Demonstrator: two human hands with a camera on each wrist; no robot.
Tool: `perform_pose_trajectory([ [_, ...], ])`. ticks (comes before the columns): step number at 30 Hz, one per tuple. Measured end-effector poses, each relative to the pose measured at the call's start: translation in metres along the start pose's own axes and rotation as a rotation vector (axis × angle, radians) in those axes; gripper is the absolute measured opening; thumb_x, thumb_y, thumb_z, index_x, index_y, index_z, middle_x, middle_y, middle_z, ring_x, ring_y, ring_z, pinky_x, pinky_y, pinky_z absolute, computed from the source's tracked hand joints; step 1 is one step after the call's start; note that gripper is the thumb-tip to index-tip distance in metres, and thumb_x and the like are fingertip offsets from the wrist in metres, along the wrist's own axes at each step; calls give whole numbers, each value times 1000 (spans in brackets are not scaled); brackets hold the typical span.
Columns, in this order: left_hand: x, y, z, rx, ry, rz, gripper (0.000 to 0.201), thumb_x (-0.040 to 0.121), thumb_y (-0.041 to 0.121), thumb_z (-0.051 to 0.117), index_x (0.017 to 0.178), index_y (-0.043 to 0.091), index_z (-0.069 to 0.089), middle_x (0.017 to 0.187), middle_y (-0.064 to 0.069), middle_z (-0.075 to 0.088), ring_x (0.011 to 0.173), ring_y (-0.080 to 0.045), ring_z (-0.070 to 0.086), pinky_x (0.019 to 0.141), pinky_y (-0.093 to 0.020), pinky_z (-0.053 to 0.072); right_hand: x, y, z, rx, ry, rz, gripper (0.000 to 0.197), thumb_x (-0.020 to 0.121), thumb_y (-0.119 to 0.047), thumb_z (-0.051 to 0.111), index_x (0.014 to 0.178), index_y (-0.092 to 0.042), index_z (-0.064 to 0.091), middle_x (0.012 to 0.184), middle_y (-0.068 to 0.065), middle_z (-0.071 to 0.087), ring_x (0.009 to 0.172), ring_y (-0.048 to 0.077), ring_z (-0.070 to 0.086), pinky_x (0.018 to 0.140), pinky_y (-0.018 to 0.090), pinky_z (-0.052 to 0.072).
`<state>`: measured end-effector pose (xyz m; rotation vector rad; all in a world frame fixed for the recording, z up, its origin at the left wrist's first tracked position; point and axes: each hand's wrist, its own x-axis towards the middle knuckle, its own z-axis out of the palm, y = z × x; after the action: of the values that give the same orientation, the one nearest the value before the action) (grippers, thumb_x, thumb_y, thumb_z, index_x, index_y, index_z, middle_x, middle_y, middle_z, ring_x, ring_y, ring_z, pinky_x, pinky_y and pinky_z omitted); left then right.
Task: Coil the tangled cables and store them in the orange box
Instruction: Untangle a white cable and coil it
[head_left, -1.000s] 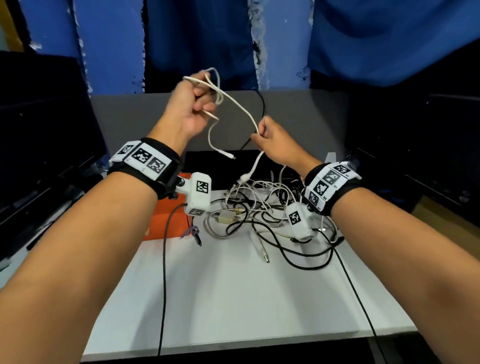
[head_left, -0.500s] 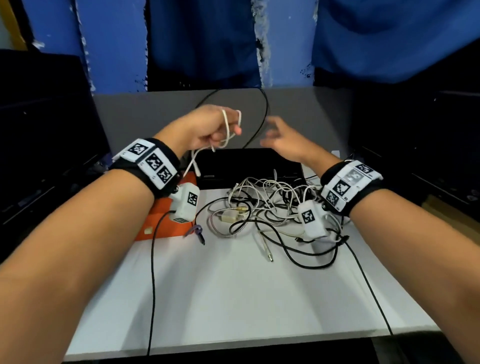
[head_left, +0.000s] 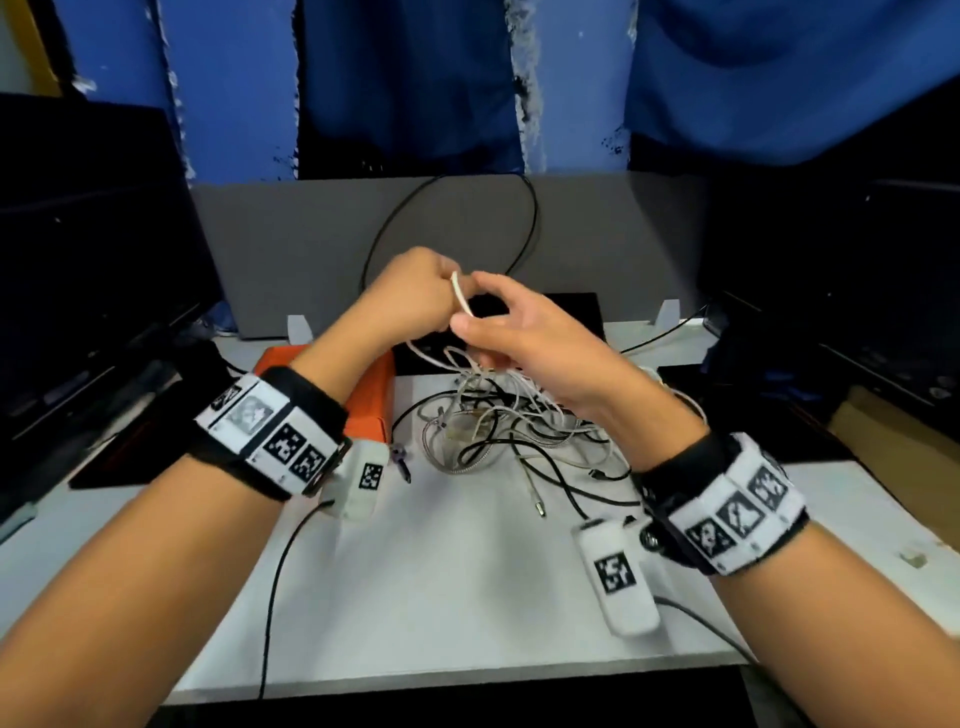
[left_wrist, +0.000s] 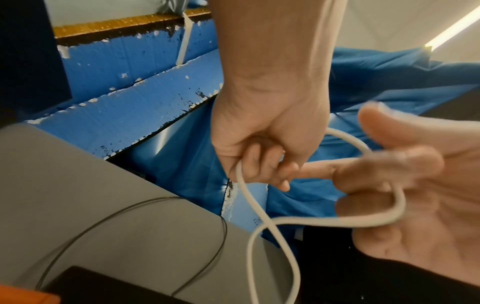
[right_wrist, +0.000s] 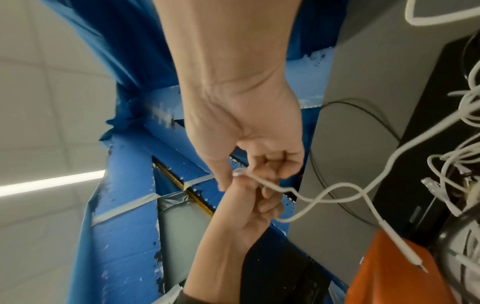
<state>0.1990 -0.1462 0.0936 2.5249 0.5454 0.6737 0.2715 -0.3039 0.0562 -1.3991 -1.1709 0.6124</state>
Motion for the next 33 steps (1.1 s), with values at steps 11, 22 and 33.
perform_pose_trajectory([
  [11, -113, -40, -29, -693, -118, 115, 39, 96, 46, 59, 70, 17, 63, 48, 6, 33, 48, -19, 35, 65, -43, 36, -51, 18, -55, -428, 359, -160, 22, 106, -36, 56, 94, -31, 74, 61, -3, 35, 58, 20, 30, 53, 31, 24],
  [22, -123, -20, 8, -731, -168, 93, 39, 101, 43, 53, 77, 14, 62, 49, -8, 43, 44, -23, 40, 45, -62, 37, -73, -9, 5, -726, 128, -326, 55, 106, -47, 47, 158, -31, 39, 146, -17, 54, 139, 2, 46, 117, 35, 37],
  [33, -112, -38, -2, -919, -148, 77, 44, 101, 45, 57, 64, 21, 56, 48, 3, 26, 43, -16, 30, 64, -32, 50, -48, 10, -16, -447, 266, -232, 19, 103, -36, 61, 99, -26, 76, 66, -2, 50, 61, 5, 42, 57, 24, 34],
])
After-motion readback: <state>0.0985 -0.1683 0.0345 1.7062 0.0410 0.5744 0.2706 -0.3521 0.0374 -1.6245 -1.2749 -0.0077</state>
